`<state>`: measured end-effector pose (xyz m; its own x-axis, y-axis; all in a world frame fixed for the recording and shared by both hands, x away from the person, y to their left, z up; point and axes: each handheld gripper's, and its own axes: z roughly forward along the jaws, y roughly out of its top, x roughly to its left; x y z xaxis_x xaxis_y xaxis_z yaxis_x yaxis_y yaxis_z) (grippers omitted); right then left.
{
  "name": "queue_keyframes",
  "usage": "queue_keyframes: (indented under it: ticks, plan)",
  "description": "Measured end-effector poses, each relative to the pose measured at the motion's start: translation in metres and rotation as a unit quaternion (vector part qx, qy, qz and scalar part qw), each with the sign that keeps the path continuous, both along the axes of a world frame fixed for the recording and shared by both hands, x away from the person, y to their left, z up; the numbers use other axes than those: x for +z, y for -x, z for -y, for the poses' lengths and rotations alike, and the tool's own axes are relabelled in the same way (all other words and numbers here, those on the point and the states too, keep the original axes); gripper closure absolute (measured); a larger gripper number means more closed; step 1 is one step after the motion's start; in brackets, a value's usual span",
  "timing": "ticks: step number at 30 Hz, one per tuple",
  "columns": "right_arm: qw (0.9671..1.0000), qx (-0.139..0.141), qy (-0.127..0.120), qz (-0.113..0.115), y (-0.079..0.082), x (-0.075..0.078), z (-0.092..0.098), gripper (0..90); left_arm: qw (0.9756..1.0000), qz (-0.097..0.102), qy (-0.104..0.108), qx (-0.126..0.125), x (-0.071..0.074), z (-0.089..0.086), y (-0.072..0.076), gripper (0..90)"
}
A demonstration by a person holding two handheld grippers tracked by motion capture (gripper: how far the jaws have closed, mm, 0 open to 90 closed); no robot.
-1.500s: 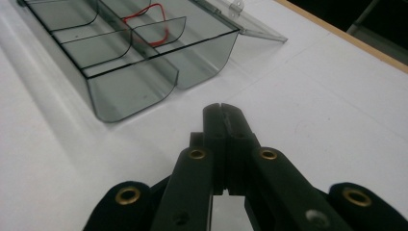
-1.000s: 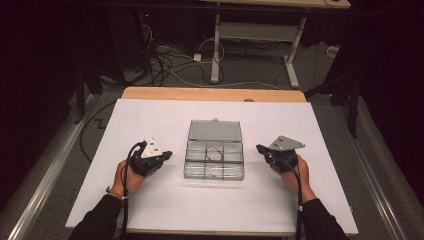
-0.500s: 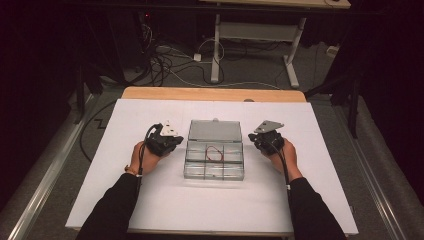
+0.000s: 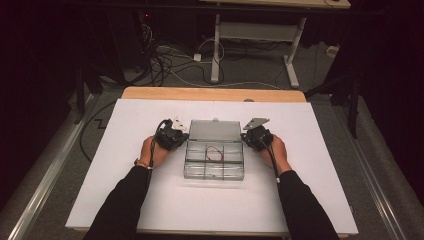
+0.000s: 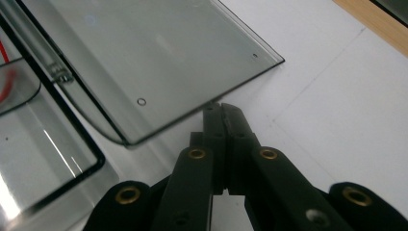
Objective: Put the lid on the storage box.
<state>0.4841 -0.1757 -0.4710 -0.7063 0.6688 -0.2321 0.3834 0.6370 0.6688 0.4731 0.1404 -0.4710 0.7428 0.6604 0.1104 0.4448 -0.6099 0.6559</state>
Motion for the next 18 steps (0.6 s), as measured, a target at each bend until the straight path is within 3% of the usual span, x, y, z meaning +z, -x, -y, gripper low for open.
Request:
queue_keyframes:
  ticks: [8,18]
  plan:
    - [1.0,-0.003,-0.002,-0.004,-0.0061,-0.0003,-0.0039,90.0,0.9999,-0.008,0.007,0.004,-0.0046,0.0031,-0.0071,86.9]
    - [0.9998,-0.011,-0.008,0.013,-0.0068,0.001,-0.0078,90.0,0.9995,0.003,0.02,0.023,-0.0034,0.0047,-0.0107,87.0]
